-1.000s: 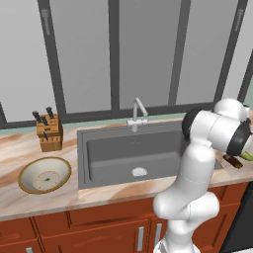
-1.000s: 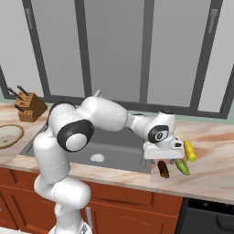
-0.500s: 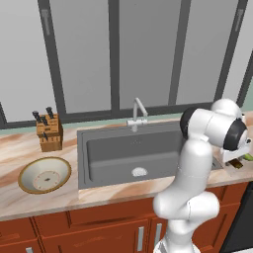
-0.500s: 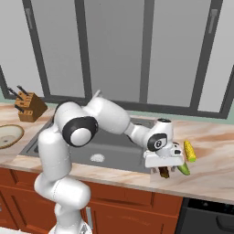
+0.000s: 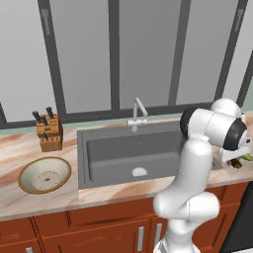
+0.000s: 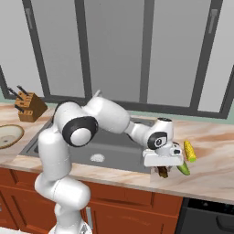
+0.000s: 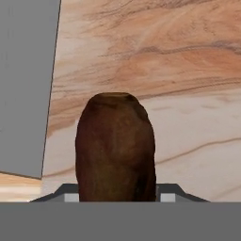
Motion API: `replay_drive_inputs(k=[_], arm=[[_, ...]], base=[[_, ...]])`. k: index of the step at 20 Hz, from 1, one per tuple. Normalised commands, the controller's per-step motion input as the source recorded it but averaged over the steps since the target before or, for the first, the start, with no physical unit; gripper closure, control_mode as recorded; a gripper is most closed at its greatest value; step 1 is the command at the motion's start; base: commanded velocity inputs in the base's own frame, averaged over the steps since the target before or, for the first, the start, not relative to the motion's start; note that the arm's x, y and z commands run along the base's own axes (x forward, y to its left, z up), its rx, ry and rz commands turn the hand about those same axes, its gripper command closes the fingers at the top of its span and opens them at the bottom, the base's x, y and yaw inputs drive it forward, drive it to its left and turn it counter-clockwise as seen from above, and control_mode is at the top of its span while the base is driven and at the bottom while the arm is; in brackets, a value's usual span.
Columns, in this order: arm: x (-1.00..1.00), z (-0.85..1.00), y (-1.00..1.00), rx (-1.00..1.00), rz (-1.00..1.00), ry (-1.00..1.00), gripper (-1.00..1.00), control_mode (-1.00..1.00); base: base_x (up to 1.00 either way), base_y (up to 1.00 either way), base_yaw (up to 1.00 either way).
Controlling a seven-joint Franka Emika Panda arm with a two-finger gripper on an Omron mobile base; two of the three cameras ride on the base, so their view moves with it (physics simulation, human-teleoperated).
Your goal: There is a mixed pile of frozen fruits and vegetables on the counter. Locate all the frozen vegetables and place the items in a bowl on the counter. Take all the frozen fruits and defrost them in a running sink.
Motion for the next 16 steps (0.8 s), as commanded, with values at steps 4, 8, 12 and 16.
replay_drive_inputs(k=[4,8,12,16], arm=[[-0.14,0.73,0.65,-0.02,0.02,-0.01,1.00,-1.00],[-0.06,0.73,0.60,0.02,0.01,-0.01,1.00,-1.00],[-0.04,0.44,0.70,0.07,0.00,-0.05,1.00,-1.00],[-0.11,0.33,0.85,0.06,0.00,-0.09,1.00,-1.00]], base=[[0.00,0.00,0.00],[0.00,0.00,0.00],[0.00,0.00,0.00],[0.00,0.00,0.00]])
